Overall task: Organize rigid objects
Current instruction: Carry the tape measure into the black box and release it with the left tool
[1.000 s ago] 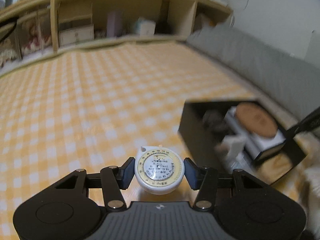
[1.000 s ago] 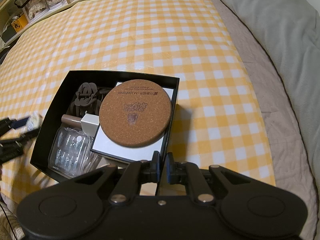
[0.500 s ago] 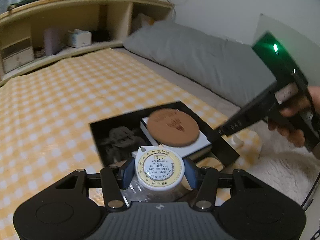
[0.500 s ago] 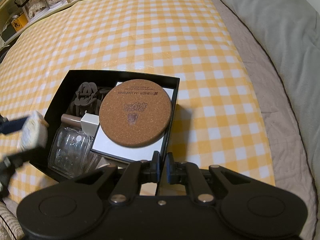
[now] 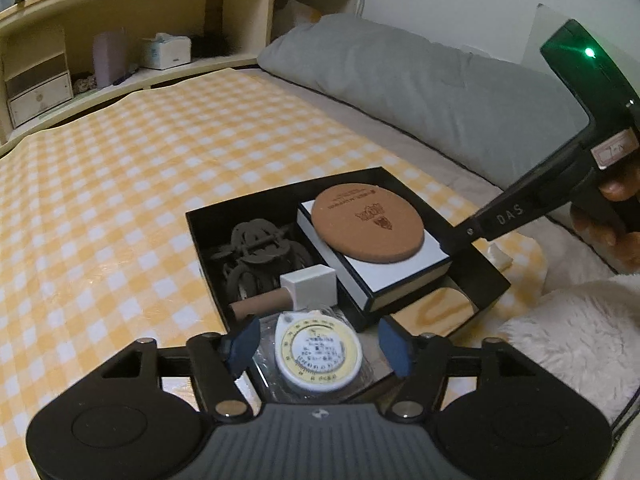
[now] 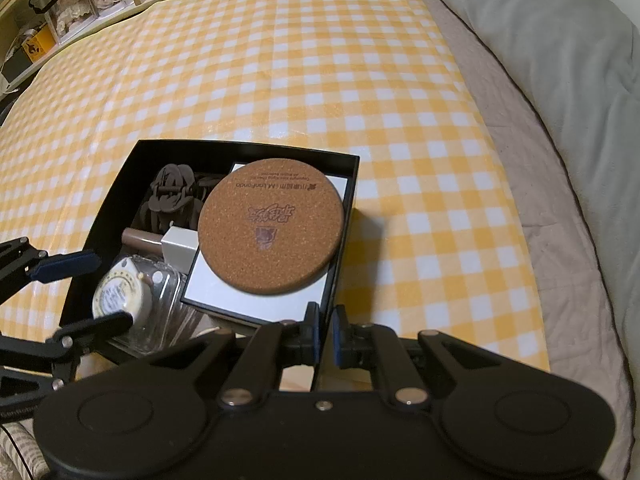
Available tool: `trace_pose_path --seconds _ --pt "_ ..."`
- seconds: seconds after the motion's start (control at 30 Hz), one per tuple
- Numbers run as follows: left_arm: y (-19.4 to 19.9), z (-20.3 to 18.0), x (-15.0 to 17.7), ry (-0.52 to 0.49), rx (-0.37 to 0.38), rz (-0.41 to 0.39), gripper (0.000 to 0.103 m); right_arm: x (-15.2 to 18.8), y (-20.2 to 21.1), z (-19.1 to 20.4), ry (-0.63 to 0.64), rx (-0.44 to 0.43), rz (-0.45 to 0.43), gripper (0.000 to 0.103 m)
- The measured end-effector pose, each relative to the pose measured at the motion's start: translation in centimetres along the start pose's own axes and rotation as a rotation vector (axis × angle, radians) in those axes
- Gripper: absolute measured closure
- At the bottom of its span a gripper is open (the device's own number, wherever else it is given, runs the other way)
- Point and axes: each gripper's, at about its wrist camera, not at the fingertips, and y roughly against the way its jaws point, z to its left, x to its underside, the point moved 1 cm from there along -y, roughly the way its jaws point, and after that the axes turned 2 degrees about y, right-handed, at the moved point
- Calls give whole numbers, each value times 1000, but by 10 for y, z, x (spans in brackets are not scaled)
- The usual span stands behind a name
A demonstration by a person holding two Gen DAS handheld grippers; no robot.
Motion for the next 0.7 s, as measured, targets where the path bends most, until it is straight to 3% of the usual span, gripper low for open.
trace_pose_path --seconds 0.17,0.5,0.7 --pt "0 -7 0 -11 10 18 27 0 0 0 -2 -1 -2 94" --pt "9 -8 -6 18 -1 7 1 0 0 0 -2 -1 -2 94" --pt "10 -8 -7 63 -19 28 0 0 0 0 -2 0 -1 94"
